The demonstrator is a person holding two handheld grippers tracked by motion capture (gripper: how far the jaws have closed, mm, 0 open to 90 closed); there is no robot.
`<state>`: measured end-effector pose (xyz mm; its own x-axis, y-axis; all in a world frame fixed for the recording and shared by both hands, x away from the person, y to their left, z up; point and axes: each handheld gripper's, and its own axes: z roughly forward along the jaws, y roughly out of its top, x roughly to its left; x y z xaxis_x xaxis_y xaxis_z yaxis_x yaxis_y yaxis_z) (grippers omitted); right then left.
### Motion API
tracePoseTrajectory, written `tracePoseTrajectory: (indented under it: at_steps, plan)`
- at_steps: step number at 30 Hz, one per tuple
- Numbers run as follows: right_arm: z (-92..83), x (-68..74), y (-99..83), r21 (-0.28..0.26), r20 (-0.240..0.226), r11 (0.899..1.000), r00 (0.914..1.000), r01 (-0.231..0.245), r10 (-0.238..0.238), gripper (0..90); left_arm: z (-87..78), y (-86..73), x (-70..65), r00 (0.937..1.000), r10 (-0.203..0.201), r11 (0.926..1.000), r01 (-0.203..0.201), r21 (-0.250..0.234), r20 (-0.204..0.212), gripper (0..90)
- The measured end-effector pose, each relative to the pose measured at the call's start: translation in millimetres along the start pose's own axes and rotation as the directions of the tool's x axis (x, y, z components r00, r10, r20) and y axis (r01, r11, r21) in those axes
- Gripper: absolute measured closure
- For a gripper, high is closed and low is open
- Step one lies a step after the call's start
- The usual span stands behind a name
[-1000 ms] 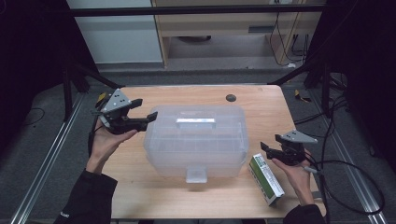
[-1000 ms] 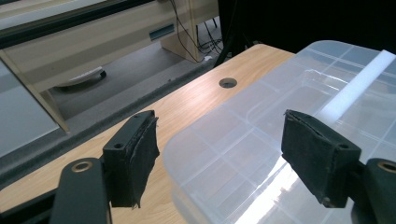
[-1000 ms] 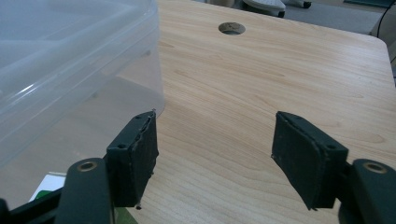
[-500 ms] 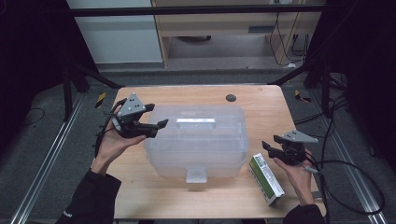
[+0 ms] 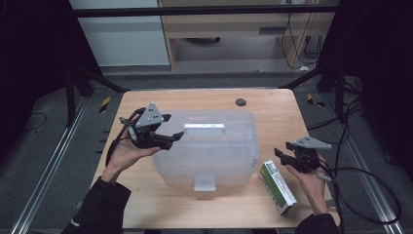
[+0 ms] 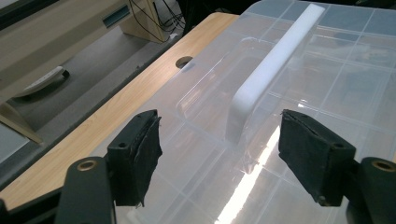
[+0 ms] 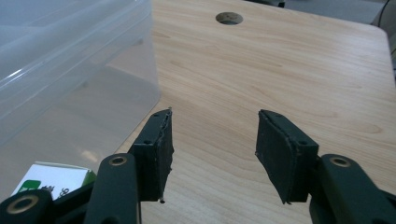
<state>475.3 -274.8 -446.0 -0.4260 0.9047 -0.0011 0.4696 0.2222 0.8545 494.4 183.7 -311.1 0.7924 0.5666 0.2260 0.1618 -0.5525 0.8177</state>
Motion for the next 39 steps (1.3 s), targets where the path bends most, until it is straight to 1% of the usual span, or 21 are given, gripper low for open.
tracePoseTrajectory:
  at_steps: [2, 4, 5, 7, 8, 9, 12, 13, 14, 15, 16, 17, 20, 24, 25, 26, 30, 34, 36, 37, 39]
  plan:
    - [0.8, 0.7, -0.1, 0.008, -0.009, 1.000, 1.0000, -0.004, 0.004, 46.7, 2.4, 1.0, -1.4, 1.0000, 0.006, 1.0000, -0.006, -0.001, -0.005, 30.6]
    - [1.3, 1.5, -0.1, 0.015, -0.018, 1.000, 0.9998, -0.005, 0.005, 47.1, 5.3, 1.8, -3.0, 1.0000, 0.000, 1.0000, 0.000, 0.000, 0.008, 30.9]
    - [1.5, 1.4, -0.1, 0.018, -0.021, 1.000, 0.9998, -0.005, 0.006, 47.4, 6.9, 2.4, -3.4, 0.9998, 0.016, 0.9998, -0.016, 0.011, 0.012, 31.3]
    - [1.7, 1.3, 0.0, 0.038, -0.035, 0.999, 0.9993, -0.014, 0.015, 50.4, 9.6, 3.1, -4.8, 0.9997, 0.023, 0.9995, -0.023, 0.021, 0.011, 33.1]
    - [1.7, 1.3, 0.0, 0.038, -0.035, 0.999, 0.9993, -0.014, 0.015, 50.4, 9.6, 3.1, -4.8, 0.9997, 0.023, 0.9995, -0.023, 0.021, 0.011, 33.5]
    - [2.1, 1.3, -0.1, 0.050, -0.036, 0.999, 0.9992, -0.015, 0.017, 51.3, 11.3, 3.7, -5.0, 0.9995, 0.030, 0.9992, -0.031, 0.024, 0.014, 34.0]
    - [2.1, 1.5, 0.0, 0.059, -0.038, 0.998, 0.9991, -0.013, 0.016, 52.3, 14.5, 6.0, -6.4, 0.9987, 0.047, 0.9982, -0.048, 0.036, 0.020, 35.5]
    - [2.1, 1.7, 0.2, 0.064, -0.039, 0.998, 0.9991, -0.014, 0.017, 53.2, 15.2, 6.3, -7.1, 0.9988, 0.045, 0.9983, -0.045, 0.036, 0.022, 36.5]
    - [2.1, 1.7, 0.2, 0.064, -0.039, 0.998, 0.9991, -0.014, 0.017, 53.2, 16.1, 7.0, -7.3, 0.9985, 0.051, 0.9979, -0.052, 0.038, 0.020, 36.5]
    - [2.3, 1.6, 0.3, 0.066, -0.039, 0.998, 0.9991, -0.011, 0.014, 53.4, 18.3, 8.6, -8.0, 0.9976, 0.066, 0.9965, -0.067, 0.050, 0.020, 36.8]
    - [2.6, 1.8, 0.2, 0.074, -0.040, 0.997, 0.9991, -0.011, 0.014, 53.7, 19.6, 9.4, -8.4, 0.9975, 0.067, 0.9963, -0.068, 0.052, 0.020, 37.5]
    - [2.9, 2.1, -0.1, 0.082, -0.038, 0.997, 0.9992, -0.009, 0.012, 53.8, 21.4, 11.0, -8.9, 0.9967, 0.079, 0.9948, -0.080, 0.063, 0.021, 38.2]
    - [3.2, 2.3, -0.1, 0.088, -0.040, 0.996, 0.9991, -0.009, 0.013, 53.8, 23.9, 13.2, -10.2, 0.9958, 0.089, 0.9937, -0.090, 0.067, 0.022, 39.6]
    - [3.8, 1.9, -0.5, 0.095, -0.039, 0.995, 0.9992, -0.007, 0.011, 53.8, 29.7, 18.2, -10.8, 0.9929, 0.117, 0.9890, -0.119, 0.088, 0.018, 40.4]
    - [4.0, 1.9, -0.7, 0.097, -0.037, 0.995, 0.9993, -0.006, 0.009, 53.8, 31.5, 20.3, -11.4, 0.9909, 0.134, 0.9860, -0.135, 0.098, 0.013, 40.9]
    - [4.0, 1.9, -0.7, 0.097, -0.037, 0.995, 0.9993, -0.006, 0.009, 53.8, 31.5, 20.3, -11.4, 0.9909, 0.134, 0.9860, -0.135, 0.098, 0.013, 41.3]
    - [4.3, 1.7, -0.7, 0.101, -0.037, 0.995, 0.9993, -0.006, 0.010, 53.9, 35.3, 25.2, -13.2, 0.9851, 0.172, 0.9786, -0.171, 0.114, 0.003, 44.2]
    - [4.6, 1.8, -0.9, 0.105, -0.037, 0.994, 0.9993, -0.001, 0.005, 53.9, 39.1, 28.2, -14.3, 0.9833, 0.182, 0.9756, -0.181, 0.124, 0.007, 47.1]
    - [4.7, 1.7, -0.9, 0.106, -0.038, 0.994, 0.9993, -0.001, 0.005, 53.8, 40.9, 29.5, -15.9, 0.9801, 0.198, 0.9709, -0.197, 0.136, 0.006, 48.3]
    - [4.7, 1.8, -0.9, 0.108, -0.038, 0.994, 0.9992, -0.003, 0.007, 53.9, 42.0, 29.9, -17.0, 0.9801, 0.198, 0.9704, -0.198, 0.139, 0.008, 48.6]
    - [4.8, 2.0, -1.0, 0.111, -0.037, 0.994, 0.9993, -0.001, 0.005, 53.9, 44.3, 31.3, -19.5, 0.9762, 0.217, 0.9648, -0.215, 0.152, 0.000, 50.1]
